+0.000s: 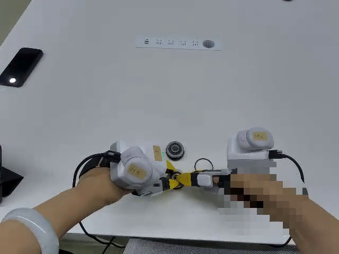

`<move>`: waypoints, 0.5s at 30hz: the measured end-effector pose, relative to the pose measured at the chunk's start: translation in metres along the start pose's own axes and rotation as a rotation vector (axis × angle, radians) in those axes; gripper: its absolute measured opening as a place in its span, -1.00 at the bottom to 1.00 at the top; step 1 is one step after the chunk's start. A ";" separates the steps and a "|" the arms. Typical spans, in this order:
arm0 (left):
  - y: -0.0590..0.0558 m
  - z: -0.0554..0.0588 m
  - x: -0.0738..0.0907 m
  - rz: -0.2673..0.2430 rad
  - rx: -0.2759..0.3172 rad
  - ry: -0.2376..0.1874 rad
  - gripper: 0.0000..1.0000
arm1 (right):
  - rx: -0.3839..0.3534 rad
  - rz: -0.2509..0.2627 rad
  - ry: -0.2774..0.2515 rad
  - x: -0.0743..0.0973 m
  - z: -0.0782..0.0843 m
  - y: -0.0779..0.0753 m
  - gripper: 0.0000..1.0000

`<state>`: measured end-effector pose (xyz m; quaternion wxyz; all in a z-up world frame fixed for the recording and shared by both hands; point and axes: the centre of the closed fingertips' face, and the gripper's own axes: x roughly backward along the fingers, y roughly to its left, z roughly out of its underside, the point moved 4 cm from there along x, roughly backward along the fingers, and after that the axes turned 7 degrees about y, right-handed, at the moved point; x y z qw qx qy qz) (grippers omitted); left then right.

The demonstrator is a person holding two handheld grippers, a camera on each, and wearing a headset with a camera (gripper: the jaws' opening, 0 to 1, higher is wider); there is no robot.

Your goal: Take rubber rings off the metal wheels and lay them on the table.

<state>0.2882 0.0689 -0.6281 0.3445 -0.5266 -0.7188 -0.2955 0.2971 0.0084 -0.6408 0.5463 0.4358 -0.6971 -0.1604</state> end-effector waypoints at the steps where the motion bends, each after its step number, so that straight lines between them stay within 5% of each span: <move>1: 0.000 0.000 0.000 0.000 0.000 0.000 -0.73 | -0.007 -0.002 0.001 0.000 0.000 0.000 -0.59; 15: 0.000 0.000 0.000 0.002 -0.002 0.001 -0.73 | -0.031 -0.059 0.003 0.006 0.004 0.004 -0.60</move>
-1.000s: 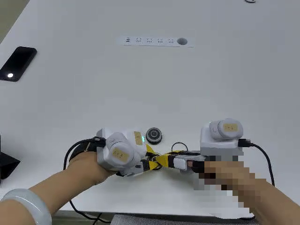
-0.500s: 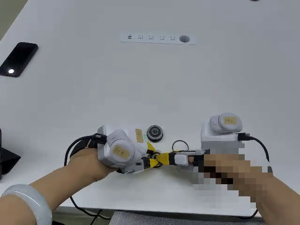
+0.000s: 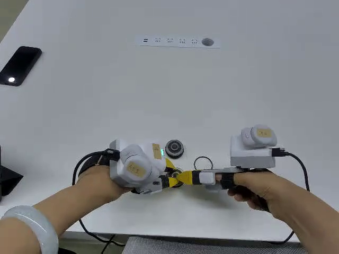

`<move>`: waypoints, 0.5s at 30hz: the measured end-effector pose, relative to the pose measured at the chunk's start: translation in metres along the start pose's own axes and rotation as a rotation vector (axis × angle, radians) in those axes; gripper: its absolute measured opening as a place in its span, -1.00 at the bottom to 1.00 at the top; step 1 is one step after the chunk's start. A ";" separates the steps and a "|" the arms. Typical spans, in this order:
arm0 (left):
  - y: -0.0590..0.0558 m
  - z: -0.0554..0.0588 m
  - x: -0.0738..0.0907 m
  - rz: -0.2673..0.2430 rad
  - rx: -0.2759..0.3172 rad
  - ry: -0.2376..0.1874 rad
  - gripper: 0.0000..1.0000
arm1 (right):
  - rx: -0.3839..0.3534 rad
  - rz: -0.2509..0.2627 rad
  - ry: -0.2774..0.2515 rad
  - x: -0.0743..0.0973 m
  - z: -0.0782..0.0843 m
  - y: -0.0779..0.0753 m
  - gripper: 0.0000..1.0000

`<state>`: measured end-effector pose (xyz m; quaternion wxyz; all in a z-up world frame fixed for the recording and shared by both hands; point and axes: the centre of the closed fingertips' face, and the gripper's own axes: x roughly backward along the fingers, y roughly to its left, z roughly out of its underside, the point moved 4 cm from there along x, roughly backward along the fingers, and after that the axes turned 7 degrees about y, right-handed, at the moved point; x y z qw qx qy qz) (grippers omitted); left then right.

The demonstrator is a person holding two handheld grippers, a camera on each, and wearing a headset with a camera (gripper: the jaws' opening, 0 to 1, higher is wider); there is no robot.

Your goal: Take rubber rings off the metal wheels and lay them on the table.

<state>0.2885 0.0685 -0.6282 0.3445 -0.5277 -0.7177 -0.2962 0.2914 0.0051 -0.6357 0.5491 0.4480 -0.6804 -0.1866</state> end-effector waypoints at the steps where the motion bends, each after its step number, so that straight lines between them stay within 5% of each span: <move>1: 0.000 0.000 0.000 0.000 0.000 0.000 -0.73 | 0.000 -0.002 0.000 0.000 0.000 0.000 -0.60; 15: 0.000 -0.001 0.000 0.000 -0.001 -0.001 -0.73 | -0.039 -0.023 -0.046 0.006 0.003 -0.003 -0.74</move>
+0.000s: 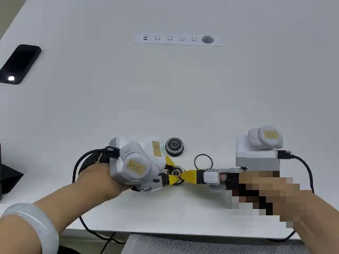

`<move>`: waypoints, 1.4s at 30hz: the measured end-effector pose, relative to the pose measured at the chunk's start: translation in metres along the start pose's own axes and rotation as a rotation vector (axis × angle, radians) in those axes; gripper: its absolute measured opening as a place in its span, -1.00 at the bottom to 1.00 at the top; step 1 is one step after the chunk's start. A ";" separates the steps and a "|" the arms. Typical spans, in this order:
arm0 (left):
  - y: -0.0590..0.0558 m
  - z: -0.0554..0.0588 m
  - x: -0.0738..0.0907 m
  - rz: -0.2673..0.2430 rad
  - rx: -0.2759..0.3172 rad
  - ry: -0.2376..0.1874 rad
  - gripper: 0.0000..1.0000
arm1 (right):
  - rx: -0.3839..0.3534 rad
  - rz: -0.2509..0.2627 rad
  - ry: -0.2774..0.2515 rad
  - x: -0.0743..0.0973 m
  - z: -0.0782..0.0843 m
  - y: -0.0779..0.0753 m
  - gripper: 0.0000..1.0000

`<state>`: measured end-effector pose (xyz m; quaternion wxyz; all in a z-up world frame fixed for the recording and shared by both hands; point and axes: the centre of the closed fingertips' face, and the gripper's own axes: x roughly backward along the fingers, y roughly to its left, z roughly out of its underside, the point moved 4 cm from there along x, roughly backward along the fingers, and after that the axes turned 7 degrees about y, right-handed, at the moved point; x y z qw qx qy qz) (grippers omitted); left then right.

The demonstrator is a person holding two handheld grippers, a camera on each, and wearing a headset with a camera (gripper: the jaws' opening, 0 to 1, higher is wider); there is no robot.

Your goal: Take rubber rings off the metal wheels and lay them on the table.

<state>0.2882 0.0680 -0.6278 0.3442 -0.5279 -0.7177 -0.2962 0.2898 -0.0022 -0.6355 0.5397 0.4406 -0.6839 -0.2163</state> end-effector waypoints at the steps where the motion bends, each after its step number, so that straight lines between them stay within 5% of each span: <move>1: 0.000 0.000 0.000 0.000 0.000 0.000 -0.73 | 0.000 0.001 0.000 0.000 0.000 0.000 -0.75; 9: 0.001 0.001 -0.001 0.001 -0.001 0.002 -0.73 | 0.005 0.034 -0.002 -0.001 0.000 -0.006 -0.91; 42: 0.000 0.000 0.000 0.006 -0.014 0.017 -0.74 | 0.018 0.044 -0.022 -0.001 -0.003 0.002 -0.98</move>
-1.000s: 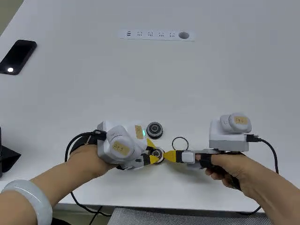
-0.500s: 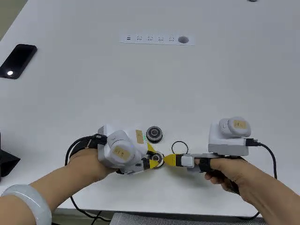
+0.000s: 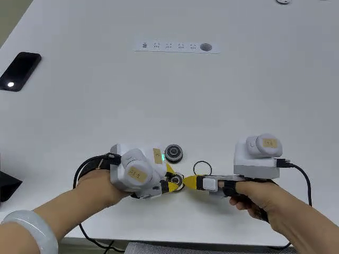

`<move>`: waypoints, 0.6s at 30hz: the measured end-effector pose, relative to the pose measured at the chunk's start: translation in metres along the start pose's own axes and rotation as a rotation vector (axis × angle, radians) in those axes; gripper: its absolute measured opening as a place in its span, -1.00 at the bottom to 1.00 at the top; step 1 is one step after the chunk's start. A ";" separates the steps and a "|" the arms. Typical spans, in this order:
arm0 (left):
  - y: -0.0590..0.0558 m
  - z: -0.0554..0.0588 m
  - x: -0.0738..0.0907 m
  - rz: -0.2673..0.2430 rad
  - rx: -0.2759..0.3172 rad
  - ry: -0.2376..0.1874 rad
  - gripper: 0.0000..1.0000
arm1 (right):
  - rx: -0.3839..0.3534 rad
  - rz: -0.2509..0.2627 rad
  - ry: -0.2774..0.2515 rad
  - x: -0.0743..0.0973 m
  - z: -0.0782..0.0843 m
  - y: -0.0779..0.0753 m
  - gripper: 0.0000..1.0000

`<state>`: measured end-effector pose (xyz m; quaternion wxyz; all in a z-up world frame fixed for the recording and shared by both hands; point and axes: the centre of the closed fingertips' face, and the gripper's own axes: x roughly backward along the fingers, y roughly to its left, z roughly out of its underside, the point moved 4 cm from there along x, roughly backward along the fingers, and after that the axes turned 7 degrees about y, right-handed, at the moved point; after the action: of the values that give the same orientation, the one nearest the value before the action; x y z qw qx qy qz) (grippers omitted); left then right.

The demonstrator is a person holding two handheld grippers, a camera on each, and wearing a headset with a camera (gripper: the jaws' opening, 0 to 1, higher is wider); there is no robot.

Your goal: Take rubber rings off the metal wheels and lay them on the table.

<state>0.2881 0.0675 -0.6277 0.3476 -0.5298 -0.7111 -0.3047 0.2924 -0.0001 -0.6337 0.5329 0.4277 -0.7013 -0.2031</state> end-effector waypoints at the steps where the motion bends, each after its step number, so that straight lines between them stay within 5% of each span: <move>1: 0.000 0.000 0.000 0.000 0.000 0.000 -0.74 | 0.000 0.000 -0.001 0.000 0.000 0.000 -0.98; 18: 0.000 0.001 0.000 0.003 -0.003 0.003 -0.74 | 0.005 -0.012 -0.002 -0.001 0.001 0.005 -0.98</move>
<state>0.2880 0.0689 -0.6282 0.3485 -0.5308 -0.7093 -0.3061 0.2899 0.0034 -0.6311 0.5297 0.4332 -0.6998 -0.2050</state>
